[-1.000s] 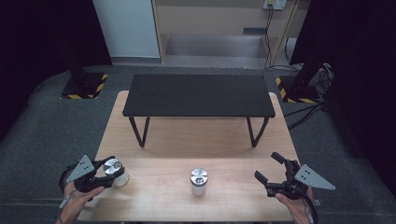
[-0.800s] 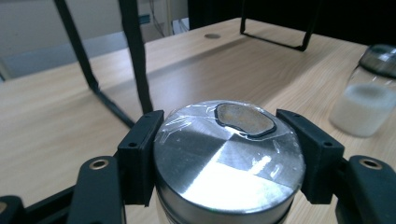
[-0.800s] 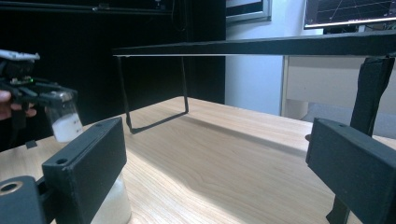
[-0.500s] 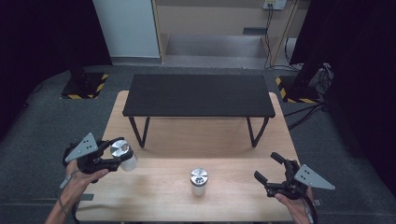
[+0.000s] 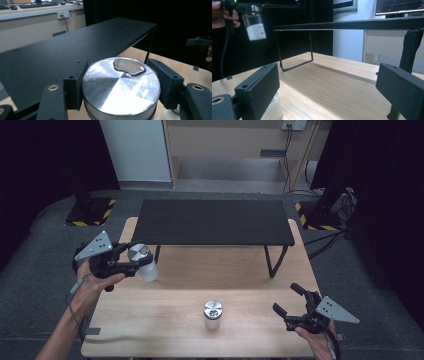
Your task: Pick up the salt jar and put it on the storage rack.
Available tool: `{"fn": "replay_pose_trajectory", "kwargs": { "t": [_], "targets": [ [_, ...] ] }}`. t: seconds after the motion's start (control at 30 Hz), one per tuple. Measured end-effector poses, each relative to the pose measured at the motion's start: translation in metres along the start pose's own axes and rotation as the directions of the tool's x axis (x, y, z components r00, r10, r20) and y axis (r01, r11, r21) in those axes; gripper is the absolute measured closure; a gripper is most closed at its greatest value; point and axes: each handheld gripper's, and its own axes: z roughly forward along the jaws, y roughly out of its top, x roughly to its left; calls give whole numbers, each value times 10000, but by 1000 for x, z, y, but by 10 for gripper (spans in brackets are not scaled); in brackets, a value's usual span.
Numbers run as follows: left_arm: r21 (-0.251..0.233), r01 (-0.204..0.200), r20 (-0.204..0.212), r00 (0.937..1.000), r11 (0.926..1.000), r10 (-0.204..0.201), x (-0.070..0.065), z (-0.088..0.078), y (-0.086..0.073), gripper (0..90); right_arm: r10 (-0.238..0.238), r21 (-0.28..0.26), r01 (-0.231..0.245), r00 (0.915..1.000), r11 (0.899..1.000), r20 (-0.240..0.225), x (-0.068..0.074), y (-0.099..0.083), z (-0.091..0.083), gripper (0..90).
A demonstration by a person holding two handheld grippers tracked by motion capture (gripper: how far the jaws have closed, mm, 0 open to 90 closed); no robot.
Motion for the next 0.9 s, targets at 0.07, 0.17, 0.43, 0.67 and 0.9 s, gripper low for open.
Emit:
{"fn": "replay_pose_trajectory", "kwargs": {
  "t": [0.07,0.17,0.43,0.67,0.9],
  "targets": [
    [129,-10,-138,9999,9999,12,0,4,13,352,9,3,-9,10000,10000,16,0,0,0,51],
    [161,-91,-337,9994,9998,97,-1,10,27,353,22,0,-22,10000,10000,11,-1,0,0,51],
    [4,-52,-604,9982,10000,52,1,23,55,355,35,-55,-34,10000,10000,34,-2,0,-1,52],
    [-14,-13,-770,9970,10000,12,3,35,79,356,41,-63,-40,10000,10000,23,-2,-1,-1,51],
    [-336,332,-1500,9880,9989,-379,2,50,92,356,74,-71,-73,10000,9999,44,-3,0,-2,51]
  ]
}}
